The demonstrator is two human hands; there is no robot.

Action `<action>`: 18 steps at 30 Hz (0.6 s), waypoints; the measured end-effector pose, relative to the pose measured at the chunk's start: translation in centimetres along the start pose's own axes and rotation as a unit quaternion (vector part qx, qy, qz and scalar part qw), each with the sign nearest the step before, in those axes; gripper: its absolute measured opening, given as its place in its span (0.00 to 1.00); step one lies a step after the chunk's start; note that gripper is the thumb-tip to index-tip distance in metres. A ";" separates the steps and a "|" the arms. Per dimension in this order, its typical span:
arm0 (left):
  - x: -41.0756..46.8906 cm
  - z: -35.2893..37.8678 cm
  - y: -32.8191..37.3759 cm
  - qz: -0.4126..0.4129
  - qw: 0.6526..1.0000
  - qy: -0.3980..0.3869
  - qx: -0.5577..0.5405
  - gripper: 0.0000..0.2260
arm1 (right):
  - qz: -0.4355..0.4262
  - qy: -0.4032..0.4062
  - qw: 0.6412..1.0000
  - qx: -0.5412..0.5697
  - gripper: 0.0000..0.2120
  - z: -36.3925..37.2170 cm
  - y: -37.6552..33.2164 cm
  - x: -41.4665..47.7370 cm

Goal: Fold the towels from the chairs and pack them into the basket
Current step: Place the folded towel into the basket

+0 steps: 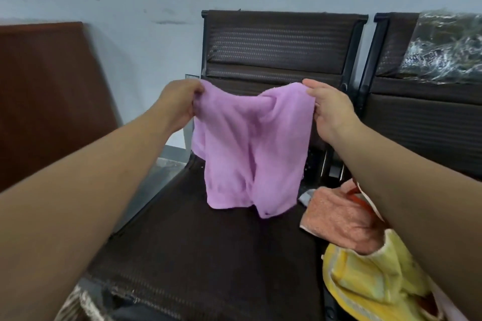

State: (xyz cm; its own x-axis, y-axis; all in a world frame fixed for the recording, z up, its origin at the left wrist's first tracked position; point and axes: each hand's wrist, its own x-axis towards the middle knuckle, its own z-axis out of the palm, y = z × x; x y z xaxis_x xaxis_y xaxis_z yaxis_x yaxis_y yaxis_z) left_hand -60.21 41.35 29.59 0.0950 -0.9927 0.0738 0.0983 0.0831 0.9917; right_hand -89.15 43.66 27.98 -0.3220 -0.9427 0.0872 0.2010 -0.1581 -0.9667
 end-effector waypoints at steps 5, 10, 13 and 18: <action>-1.8 -2.7 0.5 0.003 0.999 0.042 -0.001 0.05 | -0.007 0.014 1.000 -0.001 0.08 -1.7 -0.8 -3.2; -7.7 -7.1 -7.3 -0.070 0.967 0.059 0.240 0.09 | 0.102 0.073 0.986 -0.110 0.12 -5.7 6.1 -9.5; -13.1 -9.5 -13.0 -0.148 0.933 0.012 0.329 0.08 | 0.163 0.026 0.935 -0.313 0.08 -8.0 11.9 -14.1; -20.1 -12.6 -17.6 -0.243 0.862 -0.106 0.432 0.10 | 0.233 -0.027 0.835 -0.497 0.04 -11.1 16.8 -20.3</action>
State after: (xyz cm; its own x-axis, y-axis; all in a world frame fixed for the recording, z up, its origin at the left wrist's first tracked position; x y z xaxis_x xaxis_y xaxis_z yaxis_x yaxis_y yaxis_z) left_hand -51.33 60.91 9.30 0.0587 -0.8936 -0.4450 -0.7083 -0.3514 0.6122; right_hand -89.53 63.40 7.27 -0.3758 -0.8497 -0.3697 -0.5831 0.5269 -0.6183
